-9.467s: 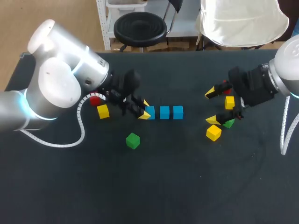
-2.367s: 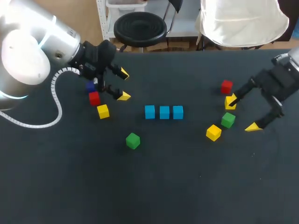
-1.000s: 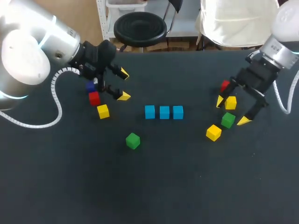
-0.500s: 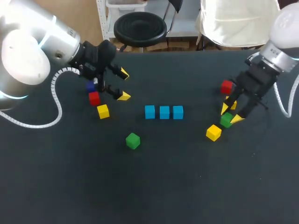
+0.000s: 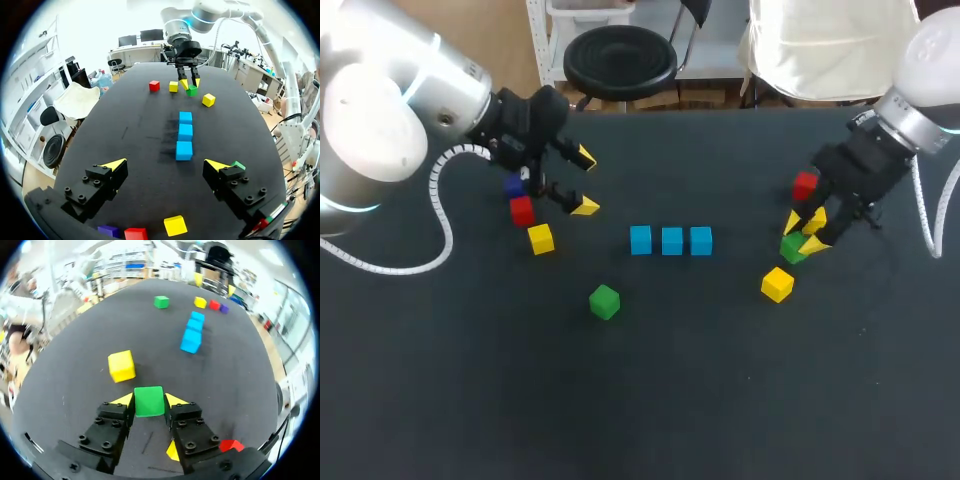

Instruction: Place the blue cubes, place green cubes on the blue cubes, place the yellow cubes on the green cubes, then place the red cubes on the yellow cubes, and place purple cube on the red cubes.

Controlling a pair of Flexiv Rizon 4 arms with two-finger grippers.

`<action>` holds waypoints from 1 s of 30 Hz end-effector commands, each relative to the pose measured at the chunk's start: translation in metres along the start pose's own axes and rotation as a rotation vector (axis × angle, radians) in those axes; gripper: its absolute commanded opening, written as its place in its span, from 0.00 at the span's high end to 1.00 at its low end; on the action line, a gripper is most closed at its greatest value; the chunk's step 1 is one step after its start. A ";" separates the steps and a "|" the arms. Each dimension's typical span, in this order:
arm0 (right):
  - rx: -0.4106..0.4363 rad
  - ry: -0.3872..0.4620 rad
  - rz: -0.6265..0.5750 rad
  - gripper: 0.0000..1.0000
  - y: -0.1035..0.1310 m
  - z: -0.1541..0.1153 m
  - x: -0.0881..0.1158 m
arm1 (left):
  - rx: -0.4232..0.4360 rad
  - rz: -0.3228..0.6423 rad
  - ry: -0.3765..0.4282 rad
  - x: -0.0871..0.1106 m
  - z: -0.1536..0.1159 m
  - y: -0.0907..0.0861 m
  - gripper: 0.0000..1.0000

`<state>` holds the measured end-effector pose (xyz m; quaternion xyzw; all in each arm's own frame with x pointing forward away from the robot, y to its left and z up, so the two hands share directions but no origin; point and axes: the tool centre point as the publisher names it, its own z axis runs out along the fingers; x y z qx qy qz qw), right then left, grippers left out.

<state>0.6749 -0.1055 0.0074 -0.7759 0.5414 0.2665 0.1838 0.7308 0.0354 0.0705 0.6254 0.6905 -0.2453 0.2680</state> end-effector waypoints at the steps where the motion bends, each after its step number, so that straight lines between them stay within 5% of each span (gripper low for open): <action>1: 0.134 0.042 0.102 1.00 0.006 0.006 -0.014 | -0.001 0.000 0.001 0.000 0.000 0.000 0.00; 6: 0.245 0.045 0.157 1.00 0.000 0.012 -0.027 | -0.001 0.000 0.001 0.000 0.000 0.000 0.00; 15: 0.263 -0.004 0.215 1.00 -0.013 0.025 -0.020 | -0.001 0.000 0.001 0.000 0.000 0.000 0.00; 16: 0.261 -0.007 0.213 0.94 -0.014 0.025 -0.021 | -0.001 0.000 0.001 0.000 0.000 0.000 0.00; 17: 0.263 -0.011 0.213 0.65 -0.014 0.026 -0.021 | -0.001 0.000 0.001 0.000 0.000 0.000 0.00; 20: 0.273 -0.013 0.210 0.00 -0.014 0.024 -0.020 | -0.001 0.000 0.001 0.000 0.000 0.000 0.00; 30: 0.313 -0.072 0.166 0.00 -0.011 0.014 -0.006 | -0.001 0.000 0.001 0.000 0.000 0.000 0.00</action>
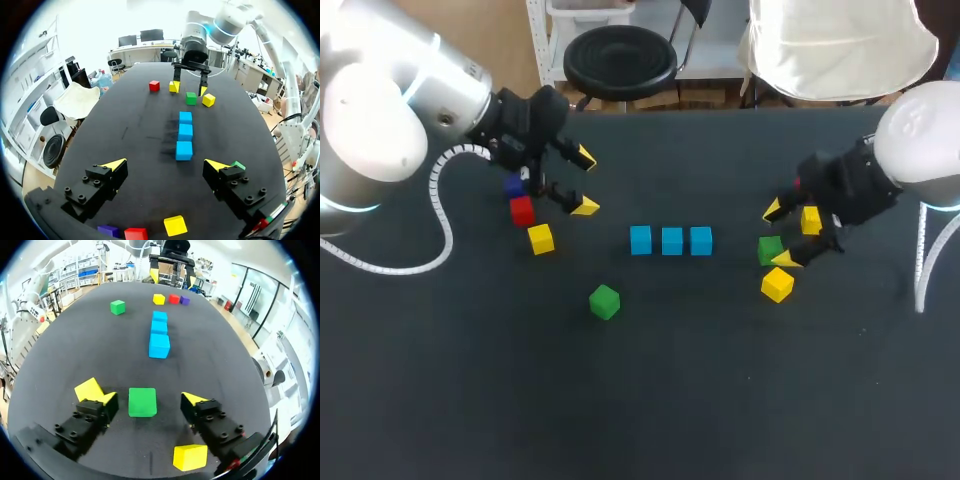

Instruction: Place the blue cubes, place green cubes on the blue cubes, place the yellow cubes on the green cubes, then place the red cubes on the yellow cubes, and place purple cube on the red cubes.

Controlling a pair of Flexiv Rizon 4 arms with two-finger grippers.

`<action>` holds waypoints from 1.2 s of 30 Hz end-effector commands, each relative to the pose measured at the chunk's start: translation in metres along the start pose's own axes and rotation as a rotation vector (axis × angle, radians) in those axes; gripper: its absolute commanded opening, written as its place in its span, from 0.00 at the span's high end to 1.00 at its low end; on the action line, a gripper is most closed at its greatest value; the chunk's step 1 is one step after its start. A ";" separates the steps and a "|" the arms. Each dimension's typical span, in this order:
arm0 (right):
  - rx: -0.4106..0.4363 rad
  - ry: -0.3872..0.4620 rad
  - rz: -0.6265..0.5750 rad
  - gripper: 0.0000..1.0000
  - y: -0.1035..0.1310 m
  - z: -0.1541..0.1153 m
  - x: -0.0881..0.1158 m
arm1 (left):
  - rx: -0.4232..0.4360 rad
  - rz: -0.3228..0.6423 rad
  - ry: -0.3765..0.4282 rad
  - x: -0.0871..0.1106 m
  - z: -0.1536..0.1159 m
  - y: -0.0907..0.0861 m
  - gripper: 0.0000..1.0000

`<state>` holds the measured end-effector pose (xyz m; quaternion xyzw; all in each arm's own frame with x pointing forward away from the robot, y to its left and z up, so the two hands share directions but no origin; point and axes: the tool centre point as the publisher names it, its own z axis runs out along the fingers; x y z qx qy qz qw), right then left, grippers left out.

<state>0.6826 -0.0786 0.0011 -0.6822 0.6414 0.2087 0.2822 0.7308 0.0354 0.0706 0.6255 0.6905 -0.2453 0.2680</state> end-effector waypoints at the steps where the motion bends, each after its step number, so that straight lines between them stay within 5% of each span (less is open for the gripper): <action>1: -0.003 -0.046 -0.013 0.00 0.002 -0.007 0.010 | -0.001 0.000 0.001 0.000 0.000 0.000 0.00; 16: -0.055 -0.123 -0.056 0.00 -0.003 -0.004 0.014 | -0.001 0.000 0.001 0.000 0.000 0.000 0.00; 24: -0.072 -0.164 -0.053 0.18 -0.007 -0.004 0.012 | -0.001 0.000 0.001 0.000 0.000 0.000 0.00; 36: -0.082 -0.165 -0.059 0.22 -0.008 0.003 0.002 | -0.001 0.000 0.001 0.000 0.000 0.000 0.00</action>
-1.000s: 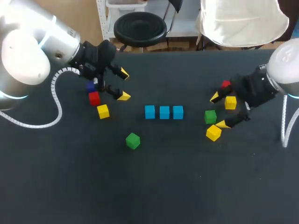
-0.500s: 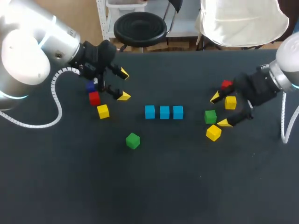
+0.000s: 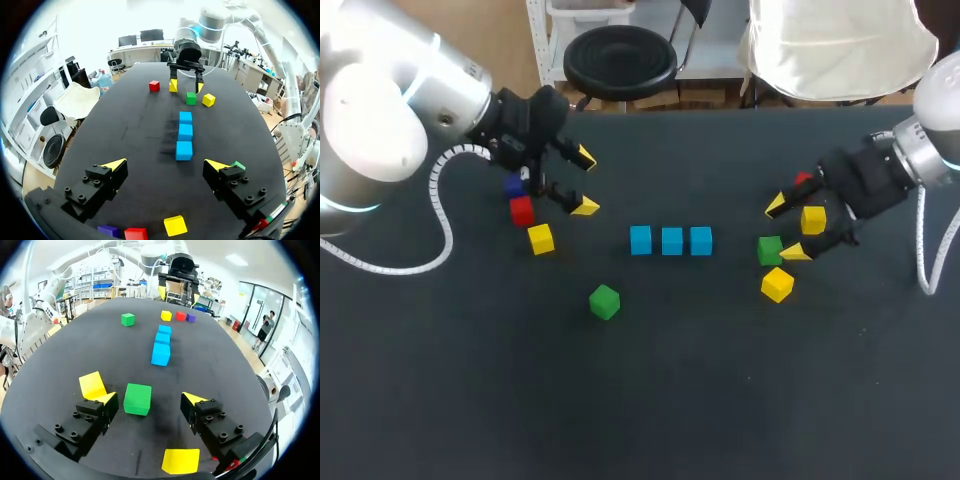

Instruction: Place the blue cubes, place green cubes on the blue cubes, place the yellow cubes on the green cubes, then place the red cubes on the yellow cubes, and place purple cube on the red cubes.

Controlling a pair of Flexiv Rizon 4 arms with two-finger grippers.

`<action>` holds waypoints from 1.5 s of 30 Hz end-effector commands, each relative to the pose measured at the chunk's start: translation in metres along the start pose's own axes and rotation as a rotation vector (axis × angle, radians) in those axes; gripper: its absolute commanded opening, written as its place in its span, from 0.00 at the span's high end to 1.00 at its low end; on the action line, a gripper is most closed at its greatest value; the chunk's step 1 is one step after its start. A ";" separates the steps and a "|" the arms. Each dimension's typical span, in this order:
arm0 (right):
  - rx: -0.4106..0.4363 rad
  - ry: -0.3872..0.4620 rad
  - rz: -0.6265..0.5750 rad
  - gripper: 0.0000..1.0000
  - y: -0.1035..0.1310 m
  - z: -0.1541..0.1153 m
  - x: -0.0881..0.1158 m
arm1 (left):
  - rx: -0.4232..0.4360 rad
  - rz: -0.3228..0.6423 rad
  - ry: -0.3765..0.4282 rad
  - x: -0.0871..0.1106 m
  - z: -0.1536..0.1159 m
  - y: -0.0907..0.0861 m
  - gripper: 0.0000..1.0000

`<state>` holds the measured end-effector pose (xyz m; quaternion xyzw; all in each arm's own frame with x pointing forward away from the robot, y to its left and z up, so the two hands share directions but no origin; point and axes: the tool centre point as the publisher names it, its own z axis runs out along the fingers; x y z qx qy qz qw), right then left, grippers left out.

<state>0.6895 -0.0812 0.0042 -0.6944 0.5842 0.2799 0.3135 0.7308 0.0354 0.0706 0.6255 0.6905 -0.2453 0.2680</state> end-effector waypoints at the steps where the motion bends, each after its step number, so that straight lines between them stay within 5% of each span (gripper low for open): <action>1: -0.003 -0.008 0.011 0.26 -0.001 0.008 0.003 | -0.001 0.000 0.001 0.000 0.000 0.000 0.00; 4: -0.003 -0.010 0.015 0.49 0.000 0.009 0.004 | -0.001 0.000 0.001 0.000 0.000 0.000 0.00; 11: -0.013 -0.013 0.021 0.56 -0.002 0.010 0.004 | -0.001 0.000 0.001 0.000 0.000 0.000 0.00; 13: -0.025 -0.015 0.018 0.49 -0.002 0.012 0.004 | -0.001 0.000 0.001 0.000 0.000 0.000 0.00; 15: -0.037 -0.018 0.007 0.11 -0.001 0.014 0.003 | -0.001 0.000 0.001 0.000 0.000 0.000 0.00; 16: -0.038 -0.018 0.007 0.00 -0.001 0.014 0.003 | -0.001 0.000 0.001 0.000 0.000 0.000 0.00; 19: -0.044 -0.019 0.005 0.00 0.000 0.015 0.003 | -0.001 0.000 0.001 0.000 0.000 0.000 0.00; 20: -0.045 -0.019 0.005 0.05 0.001 0.015 0.003 | -0.001 0.000 0.001 0.000 0.000 0.000 0.00; 23: -0.047 -0.020 0.003 0.52 0.001 0.015 0.004 | -0.001 0.000 0.001 0.000 0.000 0.000 0.00; 29: -0.052 -0.019 0.000 0.66 0.001 0.014 0.005 | -0.001 0.000 0.001 0.000 0.000 0.000 0.00; 30: -0.052 -0.019 -0.002 0.76 0.001 0.014 0.005 | -0.001 0.000 0.001 0.000 0.000 0.000 0.00; 31: -0.051 -0.019 -0.002 0.98 0.001 0.013 0.005 | -0.001 0.000 0.001 0.000 0.000 0.000 0.00; 45: 0.063 -0.043 0.085 1.00 0.010 0.005 -0.015 | -0.001 0.000 0.001 0.000 0.000 0.000 0.00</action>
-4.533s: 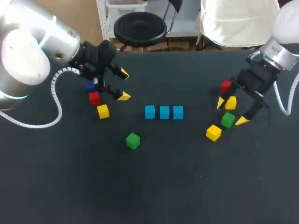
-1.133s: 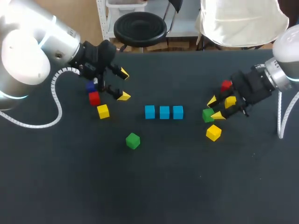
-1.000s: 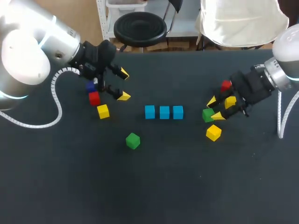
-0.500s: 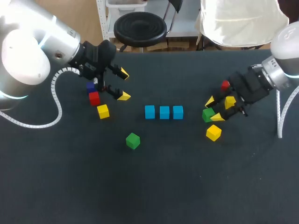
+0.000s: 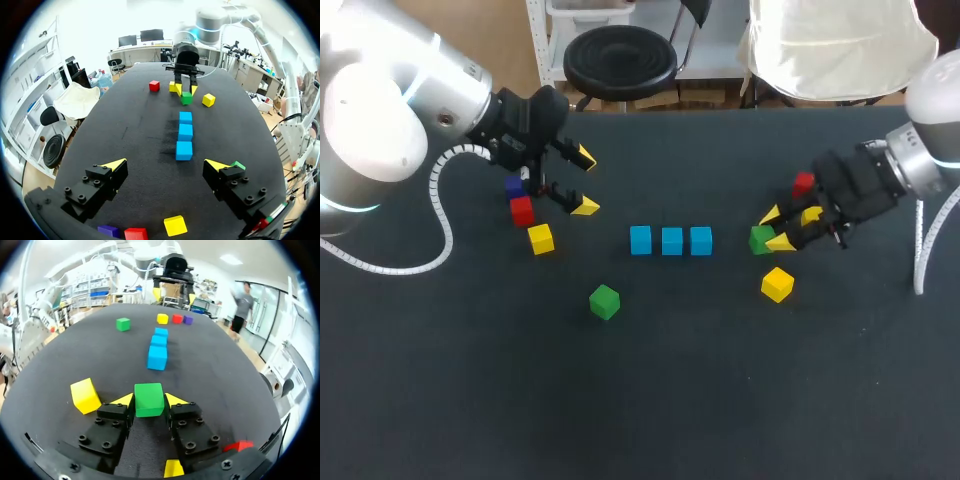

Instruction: Place the blue cubes, place green cubes on the blue cubes, place the yellow cubes on the green cubes, then place the red cubes on the yellow cubes, and place purple cube on the red cubes.

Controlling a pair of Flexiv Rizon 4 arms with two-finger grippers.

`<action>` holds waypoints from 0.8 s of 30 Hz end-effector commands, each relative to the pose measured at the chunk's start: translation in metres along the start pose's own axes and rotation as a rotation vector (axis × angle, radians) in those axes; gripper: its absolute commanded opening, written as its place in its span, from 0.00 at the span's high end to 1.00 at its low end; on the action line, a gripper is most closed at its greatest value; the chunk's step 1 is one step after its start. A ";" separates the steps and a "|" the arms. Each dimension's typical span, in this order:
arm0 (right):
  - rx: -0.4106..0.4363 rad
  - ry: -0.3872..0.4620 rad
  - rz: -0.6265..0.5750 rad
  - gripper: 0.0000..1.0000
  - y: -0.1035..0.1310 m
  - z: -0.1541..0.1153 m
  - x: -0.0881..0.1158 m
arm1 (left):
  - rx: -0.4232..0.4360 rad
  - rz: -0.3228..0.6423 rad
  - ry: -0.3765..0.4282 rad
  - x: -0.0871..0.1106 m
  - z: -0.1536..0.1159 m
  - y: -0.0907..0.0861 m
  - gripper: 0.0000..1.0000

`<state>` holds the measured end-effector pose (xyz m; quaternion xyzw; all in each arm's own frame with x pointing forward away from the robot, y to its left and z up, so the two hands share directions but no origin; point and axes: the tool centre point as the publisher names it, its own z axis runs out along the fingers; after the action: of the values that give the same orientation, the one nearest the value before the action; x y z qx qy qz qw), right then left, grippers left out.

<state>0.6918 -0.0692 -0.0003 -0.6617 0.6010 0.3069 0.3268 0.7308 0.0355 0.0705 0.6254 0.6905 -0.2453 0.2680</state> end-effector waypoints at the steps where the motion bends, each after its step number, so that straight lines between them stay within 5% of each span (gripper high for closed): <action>1: 0.049 0.020 0.020 1.00 0.014 -0.006 -0.014 | -0.001 0.000 0.001 0.000 0.000 0.000 0.00; 14: 0.131 0.075 0.082 1.00 0.015 0.000 -0.068 | -0.001 0.000 0.001 0.000 0.000 0.000 0.00; 24: 0.115 0.048 0.071 1.00 0.010 0.019 -0.087 | -0.001 0.000 0.001 0.000 0.000 0.000 0.00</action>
<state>0.6695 -0.0056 0.0599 -0.6272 0.6490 0.2652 0.3393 0.7308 0.0354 0.0706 0.6255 0.6905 -0.2453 0.2680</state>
